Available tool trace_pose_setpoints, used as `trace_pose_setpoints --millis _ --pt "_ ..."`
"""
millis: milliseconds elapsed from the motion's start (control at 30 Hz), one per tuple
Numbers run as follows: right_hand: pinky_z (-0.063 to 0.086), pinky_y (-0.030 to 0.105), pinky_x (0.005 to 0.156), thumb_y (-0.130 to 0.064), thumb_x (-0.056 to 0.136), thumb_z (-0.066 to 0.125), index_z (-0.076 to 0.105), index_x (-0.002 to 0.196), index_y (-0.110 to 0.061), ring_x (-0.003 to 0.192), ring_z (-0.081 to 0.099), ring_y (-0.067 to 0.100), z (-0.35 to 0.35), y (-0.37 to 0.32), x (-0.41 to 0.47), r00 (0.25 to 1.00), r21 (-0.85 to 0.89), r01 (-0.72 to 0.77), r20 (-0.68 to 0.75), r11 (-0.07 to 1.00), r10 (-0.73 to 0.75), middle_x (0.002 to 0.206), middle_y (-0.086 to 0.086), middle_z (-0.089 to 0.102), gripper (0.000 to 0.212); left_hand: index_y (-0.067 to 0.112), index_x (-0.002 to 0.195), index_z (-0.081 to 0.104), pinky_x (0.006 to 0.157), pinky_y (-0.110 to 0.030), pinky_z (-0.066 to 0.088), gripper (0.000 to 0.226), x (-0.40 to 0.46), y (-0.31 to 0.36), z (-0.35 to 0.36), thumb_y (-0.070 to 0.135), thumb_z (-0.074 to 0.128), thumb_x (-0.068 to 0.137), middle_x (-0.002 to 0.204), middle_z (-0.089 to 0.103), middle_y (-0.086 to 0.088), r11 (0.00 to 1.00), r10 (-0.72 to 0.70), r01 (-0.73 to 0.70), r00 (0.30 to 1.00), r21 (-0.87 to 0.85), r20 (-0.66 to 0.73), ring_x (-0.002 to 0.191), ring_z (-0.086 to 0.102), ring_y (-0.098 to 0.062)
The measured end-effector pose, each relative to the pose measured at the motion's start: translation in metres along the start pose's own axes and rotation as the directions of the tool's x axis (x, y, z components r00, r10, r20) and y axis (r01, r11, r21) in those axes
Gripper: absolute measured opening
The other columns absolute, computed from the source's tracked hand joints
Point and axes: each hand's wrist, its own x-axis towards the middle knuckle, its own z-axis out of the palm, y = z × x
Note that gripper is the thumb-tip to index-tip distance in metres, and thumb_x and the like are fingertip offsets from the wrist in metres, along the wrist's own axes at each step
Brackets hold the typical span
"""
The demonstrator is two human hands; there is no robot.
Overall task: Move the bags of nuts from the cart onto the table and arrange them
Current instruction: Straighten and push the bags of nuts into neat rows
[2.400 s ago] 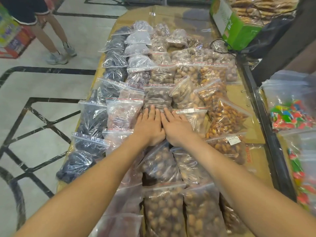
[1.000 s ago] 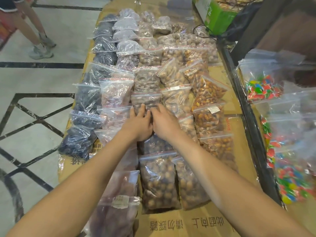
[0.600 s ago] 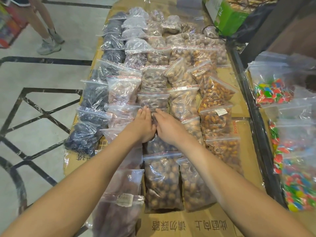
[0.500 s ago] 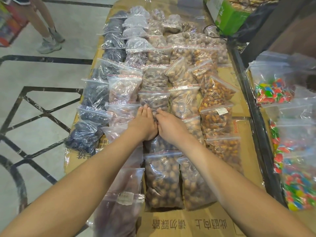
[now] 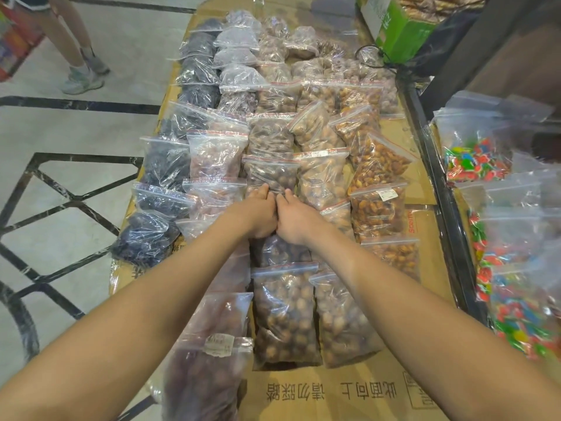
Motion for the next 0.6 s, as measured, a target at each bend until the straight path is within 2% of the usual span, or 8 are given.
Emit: trace_pose_setpoints --millis 100,200,267,333,400,467,533,600 --pt "0.025 0.046 0.123 -0.018 0.101 0.045 0.015 0.161 0.001 0.156 0.021 0.036 -0.009 -0.003 -0.003 1.0 -0.023 0.0 0.018 1.0 0.0 0.169 0.027 0.009 0.069 0.012 0.161 -0.007 0.123 -0.059 0.01 0.076 0.002 0.005 -0.005 0.026 0.038 0.102 0.168 -0.021 -0.006 0.996 -0.046 0.04 0.997 0.084 0.064 0.156 -0.006 -0.032" --pt "0.02 0.047 0.125 -0.023 0.108 0.034 0.026 0.158 -0.002 0.155 0.023 0.038 -0.001 -0.003 -0.017 0.999 -0.019 0.001 -0.049 1.0 -0.002 0.167 0.028 0.015 0.055 0.016 0.161 -0.006 0.122 -0.062 0.004 0.072 0.001 0.003 0.001 0.022 0.035 0.103 0.167 -0.023 -0.006 0.989 -0.034 0.019 0.994 0.149 0.101 0.156 -0.012 -0.032" --pt "0.023 0.048 0.125 -0.026 0.109 0.032 0.04 0.151 -0.003 0.151 0.029 0.041 0.007 -0.003 -0.027 0.992 -0.003 0.0 -0.127 1.0 -0.001 0.163 0.03 0.027 0.048 0.013 0.162 0.0 0.123 -0.061 0.005 0.066 -0.002 -0.001 0.008 0.026 0.031 0.104 0.168 -0.02 -0.009 0.99 -0.014 0.005 0.998 0.139 0.064 0.156 -0.009 -0.031" --pt "0.029 0.046 0.123 -0.026 0.109 0.037 0.047 0.147 -0.003 0.148 0.035 0.041 0.011 -0.002 -0.042 0.975 0.051 0.017 -0.223 0.999 -0.005 0.157 0.026 0.039 0.045 0.008 0.162 0.004 0.125 -0.056 0.006 0.064 -0.011 -0.004 0.013 0.029 0.028 0.106 0.169 -0.014 -0.012 0.996 0.017 -0.014 0.999 0.087 -0.034 0.157 -0.003 -0.031" --pt "0.033 0.043 0.118 -0.025 0.109 0.042 0.055 0.142 -0.004 0.141 0.043 0.037 0.013 0.001 -0.062 0.94 0.092 0.051 -0.342 0.994 -0.016 0.149 0.021 0.05 0.041 0.006 0.161 0.01 0.125 -0.053 0.011 0.063 -0.025 -0.004 0.018 0.028 0.03 0.106 0.17 -0.002 -0.015 0.999 0.036 -0.031 0.985 0.032 -0.167 0.156 0.004 -0.035" --pt "0.04 0.042 0.108 -0.026 0.108 0.046 0.065 0.13 -0.008 0.129 0.051 0.036 0.018 0.004 -0.081 0.908 0.113 0.068 -0.419 0.991 -0.014 0.138 0.016 0.057 0.034 0.007 0.156 0.028 0.122 -0.054 0.019 0.057 -0.044 0.003 0.021 0.029 0.035 0.104 0.165 0.023 -0.019 1.0 0.015 -0.008 0.964 0.025 -0.266 0.15 0.019 -0.045" --pt "0.048 0.042 0.098 -0.025 0.105 0.05 0.067 0.123 -0.009 0.115 0.058 0.034 0.024 0.005 -0.093 0.91 0.151 0.069 -0.414 0.986 0.0 0.128 0.015 0.058 0.029 0.009 0.138 0.051 0.114 -0.053 0.033 0.046 -0.064 0.015 0.03 0.032 0.043 0.099 0.143 0.051 -0.02 0.997 0.038 -0.012 0.946 0.082 -0.323 0.136 0.039 -0.046" --pt "0.051 0.044 0.094 -0.023 0.101 0.052 0.064 0.126 -0.01 0.11 0.06 0.035 0.031 0.003 -0.096 0.944 0.211 0.038 -0.329 0.977 0.035 0.122 0.015 0.056 0.03 0.012 0.128 0.06 0.106 -0.046 0.04 0.041 -0.081 0.029 0.05 0.03 0.047 0.093 0.13 0.058 -0.016 0.992 0.103 -0.069 0.927 0.107 -0.361 0.125 0.047 -0.04"
